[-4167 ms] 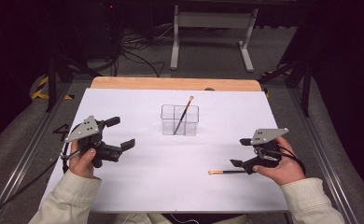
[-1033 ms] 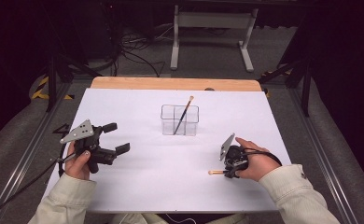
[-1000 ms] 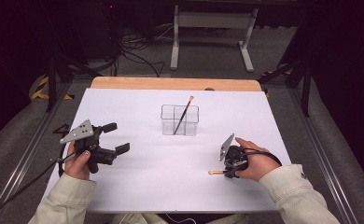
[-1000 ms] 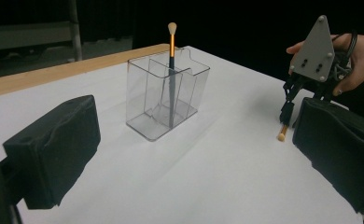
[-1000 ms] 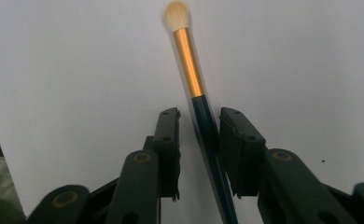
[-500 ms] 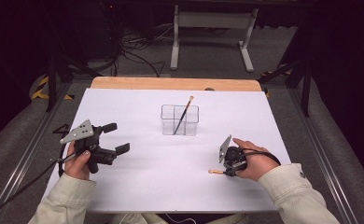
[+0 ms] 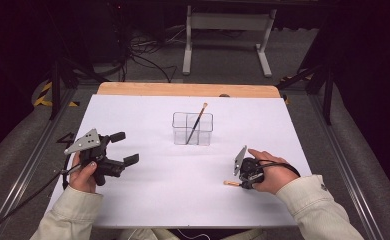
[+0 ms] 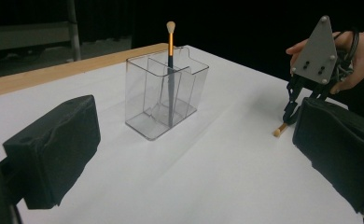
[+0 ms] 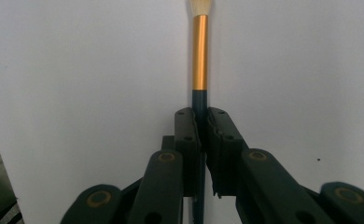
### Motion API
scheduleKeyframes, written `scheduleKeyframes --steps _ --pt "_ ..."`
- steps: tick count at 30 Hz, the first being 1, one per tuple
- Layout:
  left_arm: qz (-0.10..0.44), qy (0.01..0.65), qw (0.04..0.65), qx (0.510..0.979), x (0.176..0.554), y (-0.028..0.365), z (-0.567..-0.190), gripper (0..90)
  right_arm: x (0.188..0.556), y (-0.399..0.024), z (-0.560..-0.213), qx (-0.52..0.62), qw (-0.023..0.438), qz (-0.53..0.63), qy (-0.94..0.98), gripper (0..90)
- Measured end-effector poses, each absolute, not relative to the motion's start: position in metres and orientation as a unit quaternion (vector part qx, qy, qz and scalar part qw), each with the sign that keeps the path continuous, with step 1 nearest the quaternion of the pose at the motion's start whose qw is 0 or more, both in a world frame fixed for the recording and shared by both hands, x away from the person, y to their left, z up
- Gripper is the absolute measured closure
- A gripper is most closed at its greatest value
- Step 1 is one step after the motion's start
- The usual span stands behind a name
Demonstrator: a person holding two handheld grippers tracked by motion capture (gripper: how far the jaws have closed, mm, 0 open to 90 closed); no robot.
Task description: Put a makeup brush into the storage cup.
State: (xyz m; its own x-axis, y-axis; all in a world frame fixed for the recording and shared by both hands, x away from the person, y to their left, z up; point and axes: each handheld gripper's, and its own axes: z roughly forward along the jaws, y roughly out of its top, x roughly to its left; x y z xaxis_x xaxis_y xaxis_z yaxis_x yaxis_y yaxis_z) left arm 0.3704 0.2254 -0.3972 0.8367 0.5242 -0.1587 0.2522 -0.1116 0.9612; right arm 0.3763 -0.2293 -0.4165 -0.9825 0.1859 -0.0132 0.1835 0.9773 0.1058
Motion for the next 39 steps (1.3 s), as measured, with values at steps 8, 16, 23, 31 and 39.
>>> scheduleKeyframes --steps 8,16,23,31,39 --pt "0.110 0.260 0.617 0.734 0.370 0.226 -0.400 0.7 0.374 -0.230 -0.403 0.102 0.031 0.077 0.991 83.2" --pt "0.111 0.263 0.614 0.736 0.371 0.227 -0.401 0.7 0.374 -0.233 -0.387 0.120 0.045 0.115 0.985 83.2" --pt "0.111 0.261 0.616 0.735 0.371 0.228 -0.401 0.7 0.375 -0.237 -0.375 0.151 0.051 0.171 0.972 83.2" --pt "0.109 0.263 0.617 0.734 0.372 0.229 -0.402 0.7 0.375 -0.238 -0.365 0.158 0.071 0.215 0.961 83.2" --pt "0.109 0.264 0.615 0.735 0.372 0.229 -0.403 0.7 0.376 -0.242 -0.360 0.177 0.091 0.273 0.941 83.2"
